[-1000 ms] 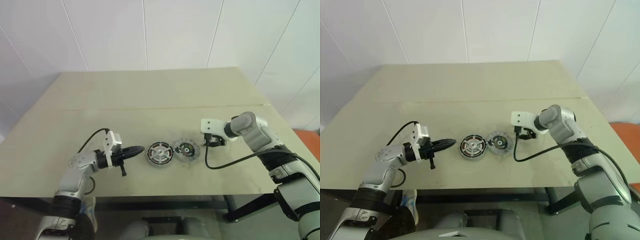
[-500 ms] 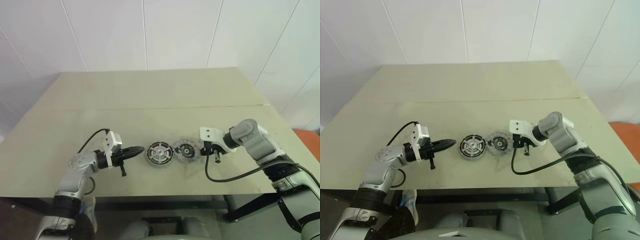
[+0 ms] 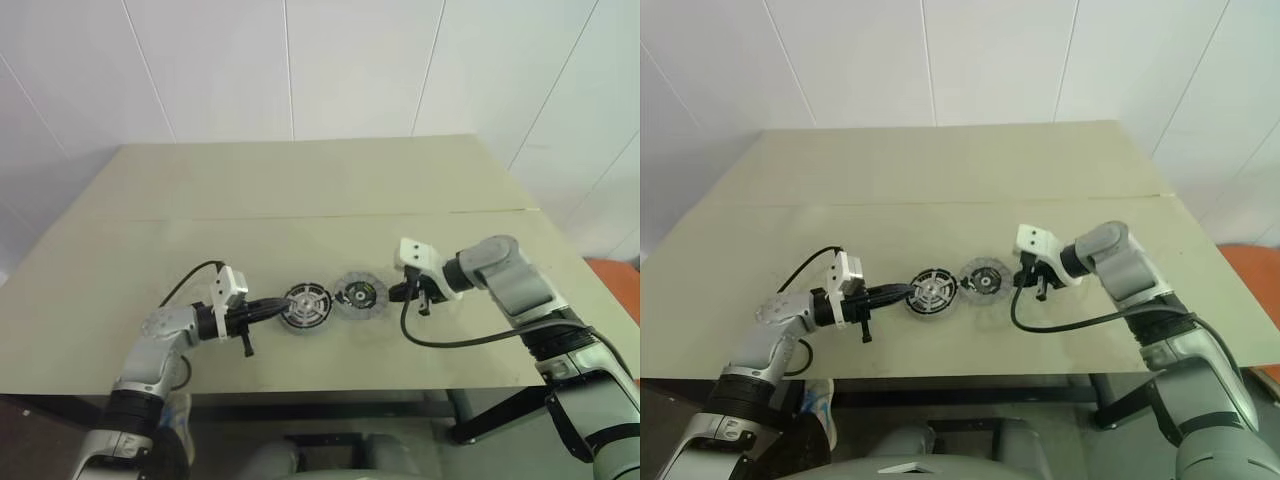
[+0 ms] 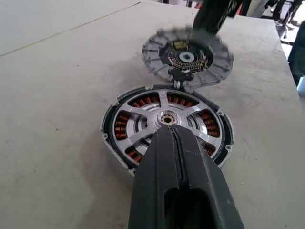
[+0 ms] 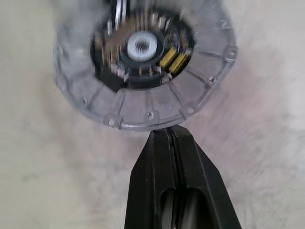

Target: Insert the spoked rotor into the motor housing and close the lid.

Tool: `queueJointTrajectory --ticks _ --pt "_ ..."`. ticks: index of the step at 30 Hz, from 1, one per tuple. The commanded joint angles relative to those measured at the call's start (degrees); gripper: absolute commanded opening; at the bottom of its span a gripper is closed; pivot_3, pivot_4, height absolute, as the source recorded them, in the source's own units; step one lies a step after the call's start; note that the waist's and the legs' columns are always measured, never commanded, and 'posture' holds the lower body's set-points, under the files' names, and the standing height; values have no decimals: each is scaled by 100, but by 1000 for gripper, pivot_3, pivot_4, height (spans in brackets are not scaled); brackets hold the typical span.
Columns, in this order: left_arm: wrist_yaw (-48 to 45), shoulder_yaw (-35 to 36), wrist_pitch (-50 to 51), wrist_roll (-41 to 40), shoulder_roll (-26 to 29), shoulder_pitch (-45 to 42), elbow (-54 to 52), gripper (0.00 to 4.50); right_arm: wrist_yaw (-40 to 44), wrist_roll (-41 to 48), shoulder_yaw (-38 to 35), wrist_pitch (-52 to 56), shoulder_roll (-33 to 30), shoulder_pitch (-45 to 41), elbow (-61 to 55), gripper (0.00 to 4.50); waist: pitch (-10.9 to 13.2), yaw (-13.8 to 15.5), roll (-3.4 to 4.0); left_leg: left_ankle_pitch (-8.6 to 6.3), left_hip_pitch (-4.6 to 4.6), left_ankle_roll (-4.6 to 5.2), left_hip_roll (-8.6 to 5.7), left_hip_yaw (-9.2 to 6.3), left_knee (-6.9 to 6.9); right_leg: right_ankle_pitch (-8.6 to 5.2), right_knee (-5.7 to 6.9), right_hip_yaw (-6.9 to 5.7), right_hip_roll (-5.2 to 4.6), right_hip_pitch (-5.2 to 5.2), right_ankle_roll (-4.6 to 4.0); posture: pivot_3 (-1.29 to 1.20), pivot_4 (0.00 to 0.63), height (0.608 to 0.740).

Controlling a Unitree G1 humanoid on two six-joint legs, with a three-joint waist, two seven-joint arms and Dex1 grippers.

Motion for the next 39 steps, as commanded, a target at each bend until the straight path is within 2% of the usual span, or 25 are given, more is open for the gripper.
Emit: queueJointTrajectory --ticks 1,7,17,22,29,39 --pt "-50 -8 -73 -2 36 -175 -10 0 7 326 -279 169 -47 -181 -291 23 -1 9 -1 0 0 0 0 0 0 -1 0 0 0 0 2 0 0 740" --pt "-78 -59 -68 2 19 -268 51 0 -228 484 -403 250 -66 -104 -315 23 0 9 -1 0 -2 0 -1 0 2 -10 -1 -1 -3 1 17 0 0 740" --pt "-11 -6 -80 -5 59 -189 -19 0 -853 1136 -752 846 290 277 -820 23 -1 10 -1 0 -3 0 -1 -1 2 -1 -2 -1 -3 0 4 0 0 740" --pt "43 54 -96 -19 82 -172 -20 0 -1102 1215 -492 1010 612 491 -1086 23 -1 2 -2 0 -1 0 -1 0 2 -10 0 -1 -3 1 18 0 0 740" --pt "156 179 -165 -24 118 -173 81 0 -1648 1436 -534 1225 1274 534 -1142 23 -2 0 -3 0 -1 0 -1 1 3 -8 2 -1 -3 0 16 0 0 740" --pt "306 503 -236 -57 326 -208 336 0 -2213 1552 -511 1213 1724 584 -1069 23 -2 -3 -2 0 0 0 -1 0 2 3 1 -2 -2 0 1 0 0 740"
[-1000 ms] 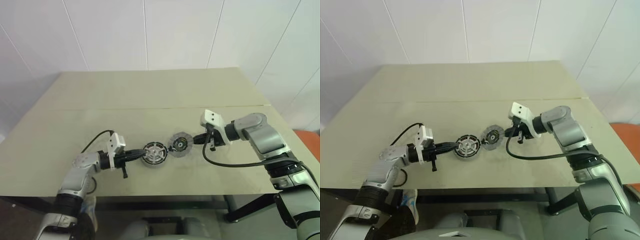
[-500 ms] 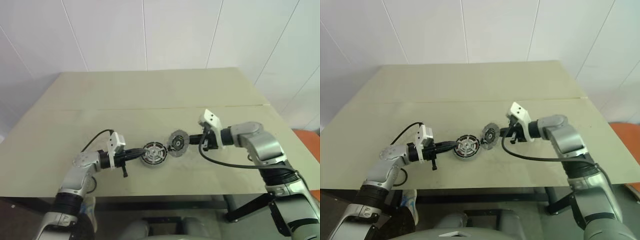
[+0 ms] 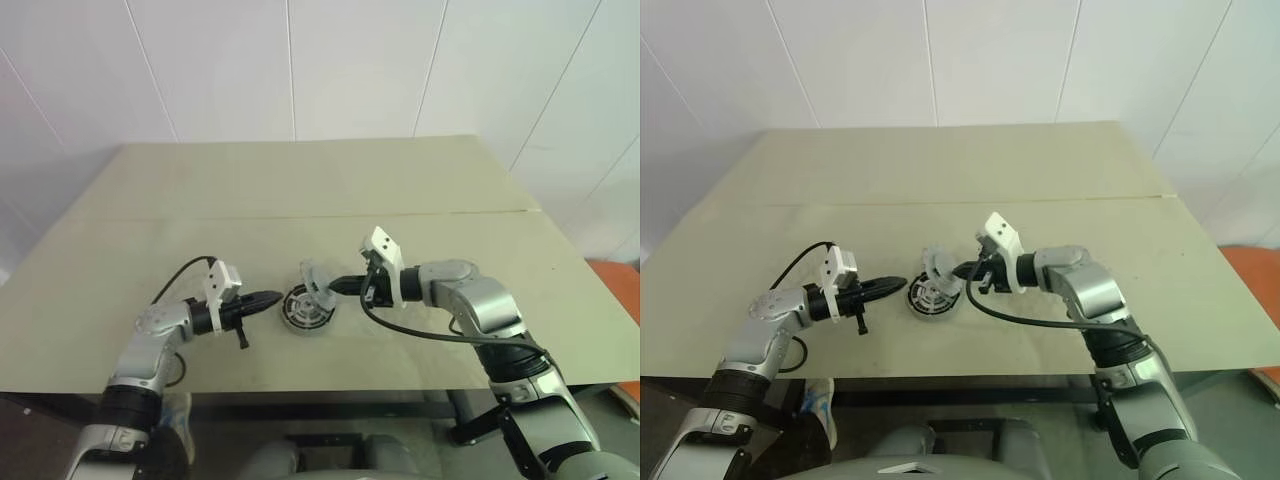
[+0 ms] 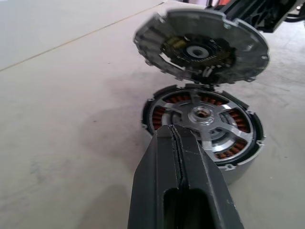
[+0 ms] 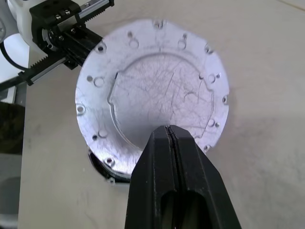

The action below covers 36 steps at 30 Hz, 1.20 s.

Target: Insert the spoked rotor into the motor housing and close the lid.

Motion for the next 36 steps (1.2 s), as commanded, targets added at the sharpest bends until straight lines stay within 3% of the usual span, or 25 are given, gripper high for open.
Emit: queueJointTrajectory --ticks 1,16,19,30,31,36 --pt "40 267 -146 -44 168 -88 81 0 -212 92 -80 -17 131 -14 -124 23 0 -2 0 0 0 0 0 0 0 0 0 0 0 0 0 0 0 740" --pt "102 263 -190 -45 136 -50 52 0 -963 -615 807 -358 528 348 237 23 -11 -5 -5 0 8 0 0 0 1 1 4 0 2 5 0 0 0 740" --pt "124 266 -191 -48 134 -31 49 0 -1111 -576 706 -354 595 409 204 586 -19 -5 -8 0 15 0 1 0 0 -10 4 0 4 13 16 0 0 740" --pt "145 250 -211 -34 103 0 64 0 -1179 -478 573 -247 544 487 201 4249 -23 -1 -11 0 30 0 2 0 1 -12 2 0 3 32 16 0 0 740" --pt "147 249 -213 -31 99 -1 67 0 -1171 -473 573 -241 546 498 194 4464 -23 -2 -10 0 29 0 2 1 0 -12 2 0 2 30 17 0 0 740" --pt "156 235 -216 -20 76 -15 77 0 -1388 -494 473 -245 701 493 307 4464 -24 -4 -11 0 28 0 3 1 -1 -12 2 0 3 28 17 0 0 740"
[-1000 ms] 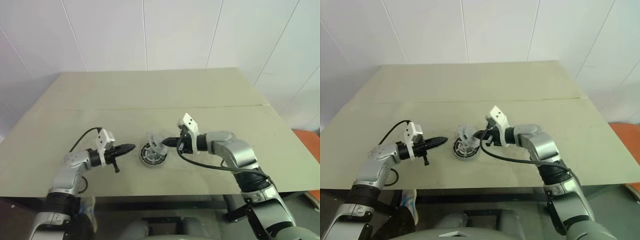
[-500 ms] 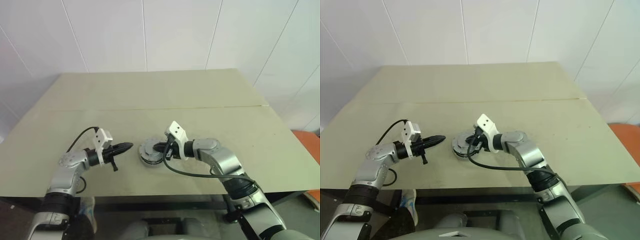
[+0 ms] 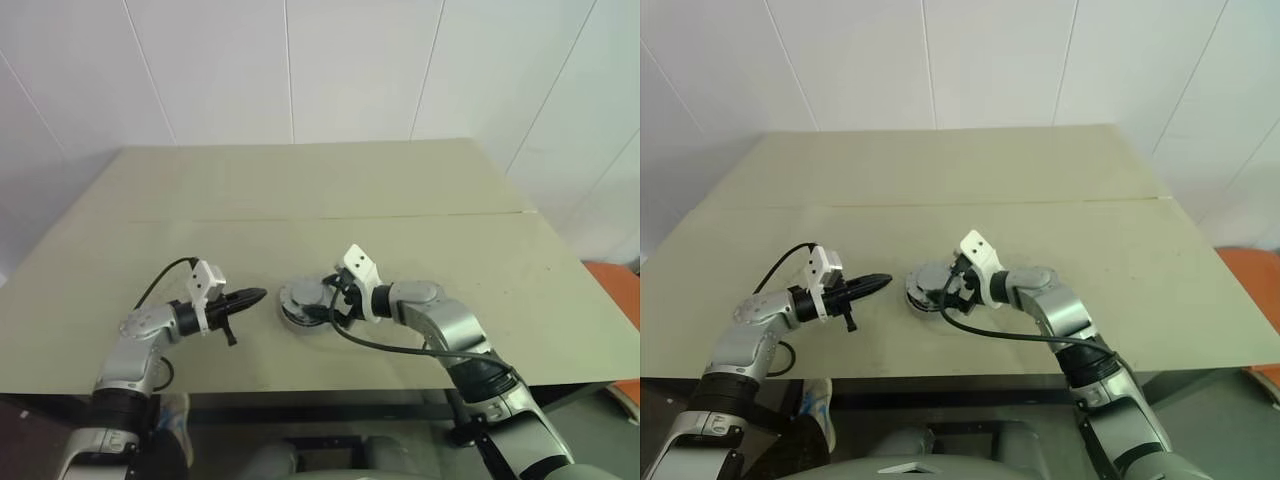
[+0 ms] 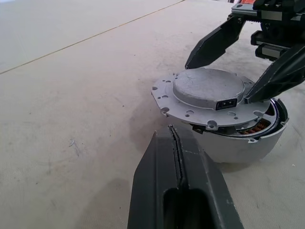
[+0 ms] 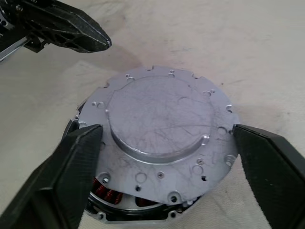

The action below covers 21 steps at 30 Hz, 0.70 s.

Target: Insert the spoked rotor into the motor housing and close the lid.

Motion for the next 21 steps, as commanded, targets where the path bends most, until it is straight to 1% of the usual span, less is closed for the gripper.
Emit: queueJointTrajectory --ticks 1,10,18,21 --pt "15 49 -98 -17 2 -107 -125 0 -265 -114 0 80 133 27 293 4464 0 -3 0 0 0 0 0 0 0 0 0 0 0 0 0 0 0 740" --pt "36 14 -131 36 -25 -113 -62 0 -487 -150 -83 -100 397 -55 544 4464 0 -7 1 0 5 0 3 0 0 0 2 0 3 3 0 0 0 740" --pt "37 2 -148 70 -35 -134 -19 0 -272 -251 279 -152 442 -90 394 4464 0 -24 2 0 7 0 7 0 -1 -1 3 0 7 2 -1 0 0 740" --pt "44 -6 -170 97 -47 -152 9 0 -268 -438 482 -202 444 -177 351 4464 0 -28 2 0 7 0 9 0 -3 -2 3 0 9 1 -2 0 0 740"
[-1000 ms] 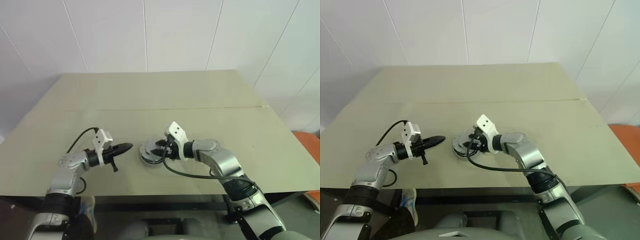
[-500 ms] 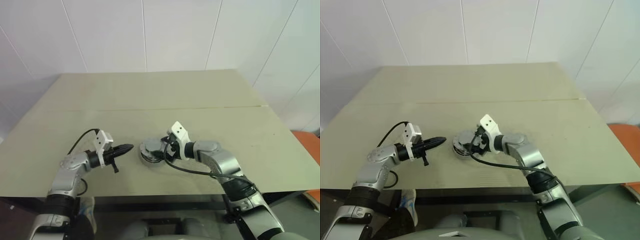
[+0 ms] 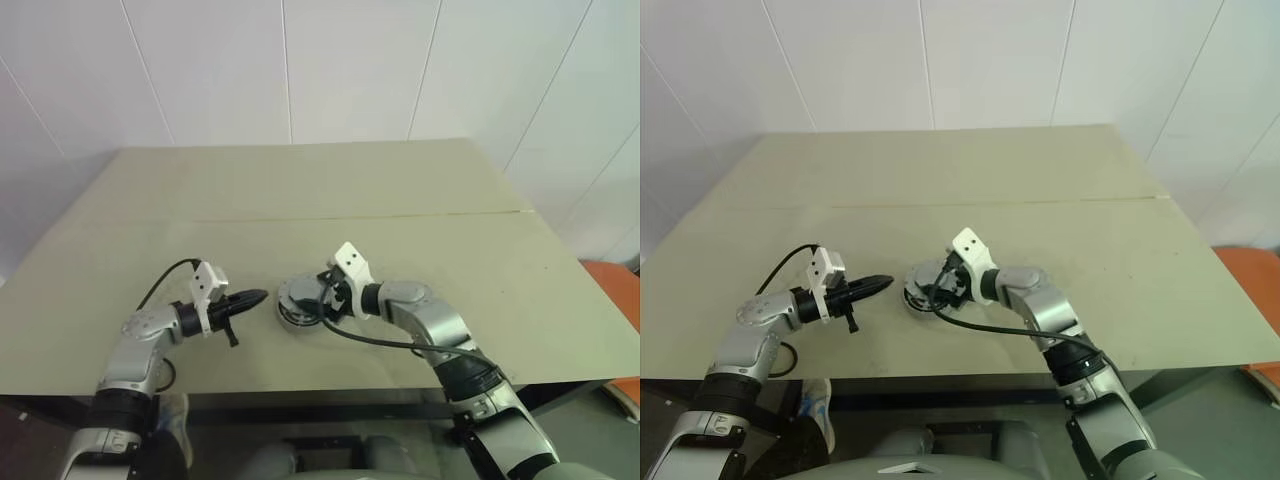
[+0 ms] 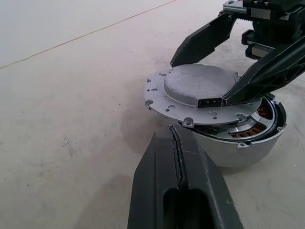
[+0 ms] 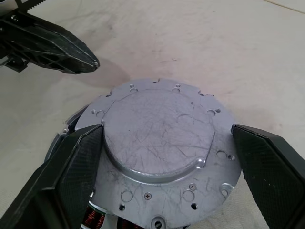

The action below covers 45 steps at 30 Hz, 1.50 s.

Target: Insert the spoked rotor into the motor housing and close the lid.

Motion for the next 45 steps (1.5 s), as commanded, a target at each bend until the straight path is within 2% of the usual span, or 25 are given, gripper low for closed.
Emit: queueJointTrajectory --ticks 1,3,4,8,17,22,27,32,40,45 --pt "21 24 -157 27 -3 -154 -55 0 39 -233 392 34 34 -63 19 4464 0 -5 0 0 0 0 1 0 -1 0 0 0 1 -1 0 0 0 740" --pt "15 36 -166 35 0 -161 -39 0 -6 -252 373 39 100 -102 61 4464 0 -5 0 0 -2 0 2 0 -2 1 0 0 2 -5 1 0 0 740" --pt "16 39 -171 40 2 -163 -32 0 -61 -244 317 38 153 -121 100 4292 0 -3 0 0 -3 0 2 0 -2 1 0 0 2 -6 1 0 0 740" --pt "11 34 -211 58 16 -195 34 0 74 -235 350 2 121 -112 140 3246 0 4 0 0 -8 0 2 0 -3 1 -2 0 2 -10 0 0 0 740" --pt "-19 17 -248 93 13 -266 123 0 91 -433 492 -98 35 -74 196 3232 1 4 1 0 -10 0 2 1 -5 1 -3 0 2 -12 0 0 0 740" --pt "-55 -6 -238 104 5 -296 159 0 232 6 13 22 163 -210 162 3232 1 5 1 0 -9 0 3 1 -5 1 -2 0 2 -12 1 0 0 740" --pt "-72 -25 -234 101 -19 -284 148 0 573 241 -249 144 -63 -441 225 3232 3 23 4 0 -24 0 1 1 -3 3 -5 0 1 -25 1 0 0 740" --pt "-107 -13 -217 90 -15 -262 134 0 1100 151 137 210 -473 -416 57 3232 5 38 7 0 -36 0 -8 -1 -4 14 -13 -3 -8 -33 -14 0 0 740" --pt "-111 -23 -198 89 -28 -229 116 0 1243 3 513 70 -611 -260 -94 3232 4 34 5 -6 -36 1 -10 0 -5 7 -20 -3 -12 -30 -4 0 0 740" --pt "-116 -18 -204 96 -15 -234 129 0 1202 512 -148 -64 -323 -349 -207 3232 8 27 7 -6 -37 1 -9 0 -5 4 -20 -3 -11 -31 3 0 0 740"
